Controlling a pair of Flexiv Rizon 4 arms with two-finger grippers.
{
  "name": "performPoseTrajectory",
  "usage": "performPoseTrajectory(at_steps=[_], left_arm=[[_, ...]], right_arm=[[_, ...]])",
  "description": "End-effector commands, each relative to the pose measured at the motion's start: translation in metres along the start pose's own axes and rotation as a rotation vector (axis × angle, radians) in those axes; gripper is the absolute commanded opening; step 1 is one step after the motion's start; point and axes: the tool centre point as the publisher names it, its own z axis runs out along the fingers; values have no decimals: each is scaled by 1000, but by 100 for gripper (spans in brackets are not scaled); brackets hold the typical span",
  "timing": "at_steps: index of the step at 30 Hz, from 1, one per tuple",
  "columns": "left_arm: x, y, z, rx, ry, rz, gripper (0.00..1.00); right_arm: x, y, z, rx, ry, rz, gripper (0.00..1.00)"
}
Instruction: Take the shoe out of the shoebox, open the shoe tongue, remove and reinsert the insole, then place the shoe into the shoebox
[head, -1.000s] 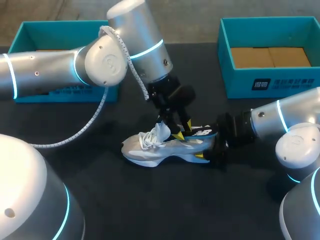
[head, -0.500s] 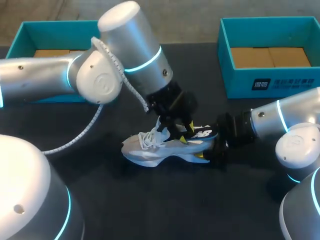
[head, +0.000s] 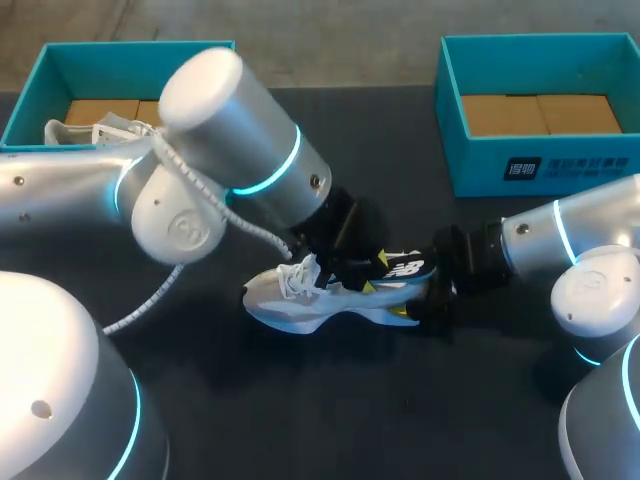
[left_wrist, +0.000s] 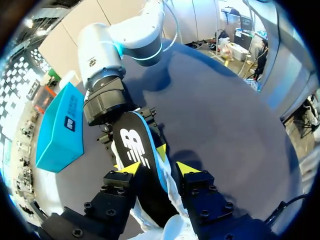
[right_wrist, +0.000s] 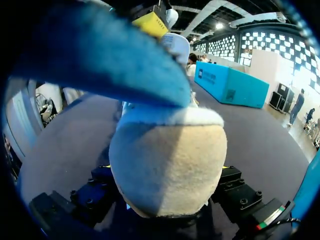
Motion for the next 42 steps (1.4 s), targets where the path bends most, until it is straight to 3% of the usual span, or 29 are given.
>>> performPoseTrajectory(at_steps=[1,5,12,27,38,42], left_arm=[[6,0,3,6,-88,1,42],[5,1,7,3,-109,-5,51],[-3,5,14,-10,-169,-16,49],[-19,8,28,-16,-170,-30,44],[-19,13,31,-19,-161,-43,2],[-16,13,25,5,-160,-42,0]], right_arm=[[0,-2,4,2,-1,-1,0],[0,-2,4,2,-1,-1,0],[0,-2,4,2,-1,-1,0],[0,-2,4,2,-1,-1,0],[0,-2,4,2,-1,-1,0],[0,-2,4,2,-1,-1,0]])
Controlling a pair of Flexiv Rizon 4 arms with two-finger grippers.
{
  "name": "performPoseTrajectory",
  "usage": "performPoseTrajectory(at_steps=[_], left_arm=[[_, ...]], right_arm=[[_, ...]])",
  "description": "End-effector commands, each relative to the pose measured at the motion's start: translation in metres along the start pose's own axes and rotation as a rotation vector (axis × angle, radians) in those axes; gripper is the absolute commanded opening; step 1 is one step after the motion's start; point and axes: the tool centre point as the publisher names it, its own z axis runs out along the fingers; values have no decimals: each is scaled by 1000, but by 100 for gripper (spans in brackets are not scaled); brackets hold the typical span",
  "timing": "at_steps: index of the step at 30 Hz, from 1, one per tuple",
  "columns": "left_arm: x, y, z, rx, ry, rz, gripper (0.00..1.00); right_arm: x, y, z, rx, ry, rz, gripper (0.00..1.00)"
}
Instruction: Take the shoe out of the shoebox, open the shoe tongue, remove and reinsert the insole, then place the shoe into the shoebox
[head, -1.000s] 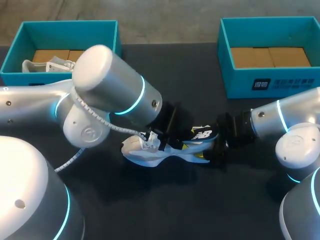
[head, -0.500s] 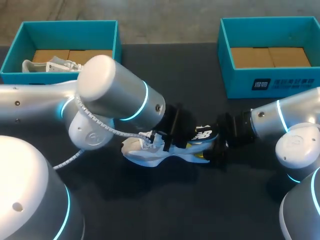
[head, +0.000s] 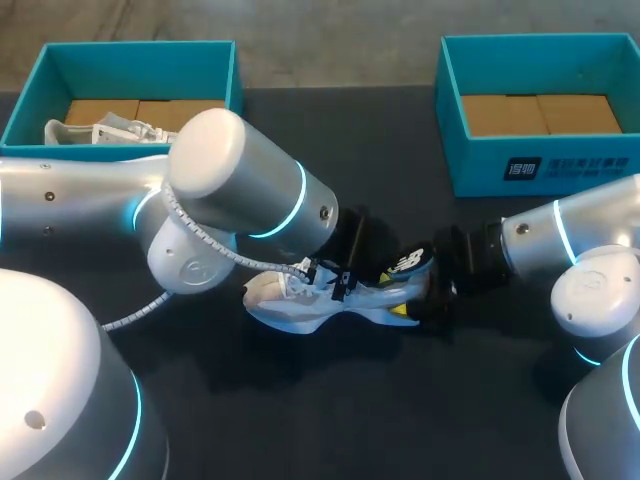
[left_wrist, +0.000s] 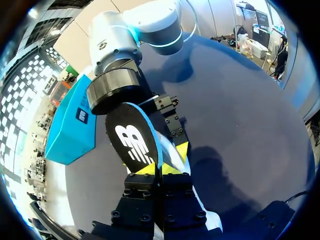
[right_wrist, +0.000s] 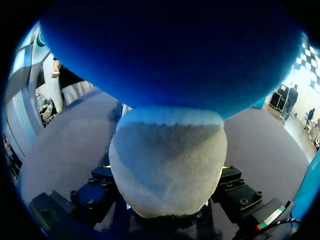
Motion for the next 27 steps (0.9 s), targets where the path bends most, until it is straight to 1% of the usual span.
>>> performPoseTrajectory(at_steps=[1,3,8,11,14,15,17,19,22,25,27], left_arm=[[4,3,-9,43,11,0,0],[5,1,-16,81,20,-6,0],[5,-1,-32,140,30,-15,0],[4,-3,-39,179,67,-18,0],[2,-5,-42,210,99,-20,0],[2,-6,-43,231,111,-24,0],[3,-8,-46,243,136,-24,0],[4,-8,-48,272,150,-30,0],[4,-7,-49,329,199,-50,0],[4,-5,-52,341,213,-55,0],[3,-6,-57,385,248,-63,0]], right_arm=[[0,-2,4,2,-1,-1,0],[0,-2,4,2,-1,-1,0],[0,-2,4,2,-1,-1,0],[0,-2,4,2,-1,-1,0],[0,-2,4,2,-1,-1,0],[0,-2,4,2,-1,-1,0],[0,-2,4,2,-1,-1,0],[0,-2,4,2,-1,-1,0],[0,-2,4,2,-1,-1,0],[0,-2,4,2,-1,-1,0],[0,-2,4,2,-1,-1,0]])
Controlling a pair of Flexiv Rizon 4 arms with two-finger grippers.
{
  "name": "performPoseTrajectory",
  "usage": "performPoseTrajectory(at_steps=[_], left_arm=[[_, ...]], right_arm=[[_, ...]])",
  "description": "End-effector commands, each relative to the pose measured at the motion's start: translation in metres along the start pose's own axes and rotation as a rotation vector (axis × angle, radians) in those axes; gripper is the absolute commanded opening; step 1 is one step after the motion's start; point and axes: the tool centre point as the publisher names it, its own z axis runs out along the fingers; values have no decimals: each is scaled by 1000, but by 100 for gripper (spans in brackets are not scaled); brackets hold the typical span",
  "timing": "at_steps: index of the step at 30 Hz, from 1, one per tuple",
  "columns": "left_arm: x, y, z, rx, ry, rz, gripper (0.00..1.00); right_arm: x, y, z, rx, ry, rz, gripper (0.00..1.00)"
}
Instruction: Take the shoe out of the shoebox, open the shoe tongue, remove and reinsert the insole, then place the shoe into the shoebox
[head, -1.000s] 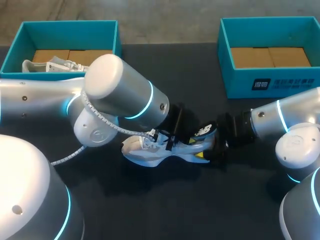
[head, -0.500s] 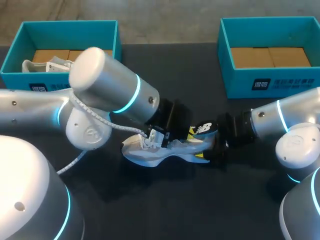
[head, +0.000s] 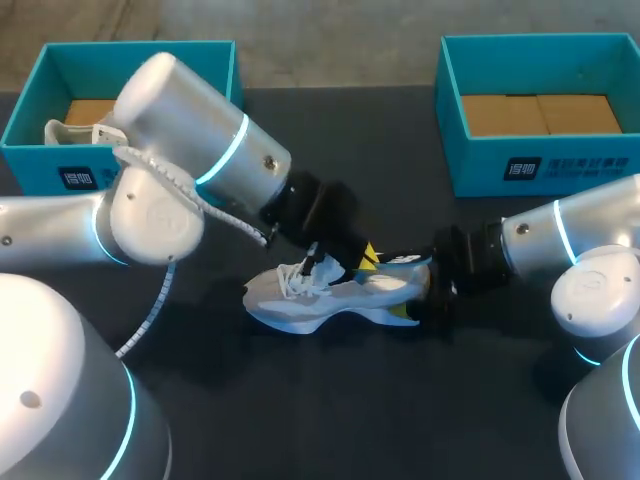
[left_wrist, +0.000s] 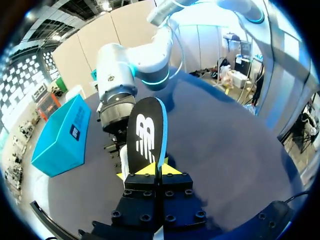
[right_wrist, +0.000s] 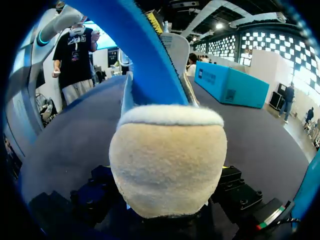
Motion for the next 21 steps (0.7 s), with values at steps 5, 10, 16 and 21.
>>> performPoseTrajectory(at_steps=[5,10,16,21], left_arm=[[-2,-10,-17,111,116,5,0],[-3,-28,-30,96,124,44,0],[-8,-56,-47,87,97,101,0],[-16,-77,-61,93,74,135,0]], right_arm=[[0,-2,4,3,-1,-1,0],[0,-2,4,3,-1,-1,0],[0,-2,4,3,-1,-1,0],[0,-2,4,3,-1,-1,0]])
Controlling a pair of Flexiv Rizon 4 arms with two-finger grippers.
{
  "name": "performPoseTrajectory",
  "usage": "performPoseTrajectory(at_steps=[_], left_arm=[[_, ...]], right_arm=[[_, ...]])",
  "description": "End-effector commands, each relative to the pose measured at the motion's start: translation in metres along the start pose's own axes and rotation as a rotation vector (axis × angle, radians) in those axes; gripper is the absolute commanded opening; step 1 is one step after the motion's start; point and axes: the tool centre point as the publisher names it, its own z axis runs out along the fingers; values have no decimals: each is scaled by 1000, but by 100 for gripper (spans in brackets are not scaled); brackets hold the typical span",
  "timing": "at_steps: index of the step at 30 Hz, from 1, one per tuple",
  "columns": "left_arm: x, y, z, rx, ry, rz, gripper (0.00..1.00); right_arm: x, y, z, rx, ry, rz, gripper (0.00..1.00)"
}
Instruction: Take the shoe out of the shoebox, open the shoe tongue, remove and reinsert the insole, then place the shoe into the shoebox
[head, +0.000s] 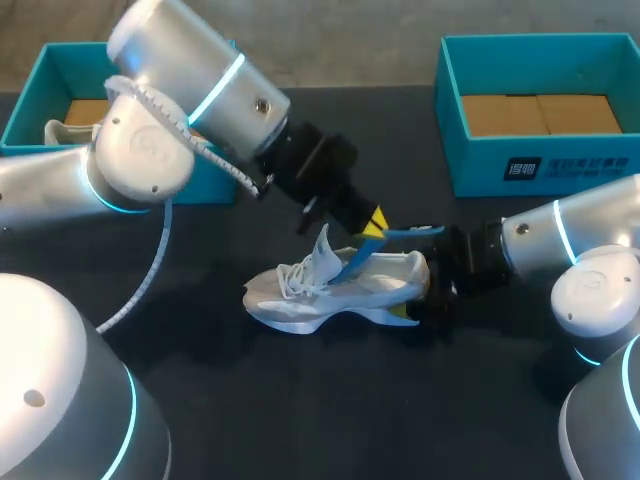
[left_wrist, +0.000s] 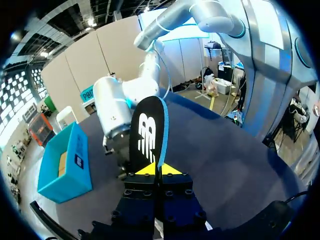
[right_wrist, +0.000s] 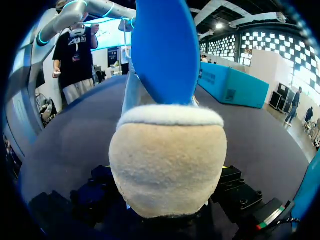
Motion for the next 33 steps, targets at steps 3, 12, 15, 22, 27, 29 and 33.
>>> performPoseTrajectory(at_steps=[3,12,15,22,27,29,33], left_arm=[[-10,-31,-23,-17,20,43,0],[-33,-82,-49,-213,32,207,0],[-37,-88,-50,-259,35,233,0],[-40,-96,-51,-293,26,253,0],[-47,-95,-50,-267,38,243,0],[-47,-95,-50,-267,38,243,0],[-47,-95,-50,-267,38,243,0]], right_arm=[[0,-2,4,3,-1,0,0],[0,-2,4,3,-1,0,0],[0,-2,4,3,-1,0,0],[0,-2,4,3,-1,0,0],[0,-2,4,3,-1,0,0],[0,-2,4,3,-1,0,0],[0,-2,4,3,-1,0,0]])
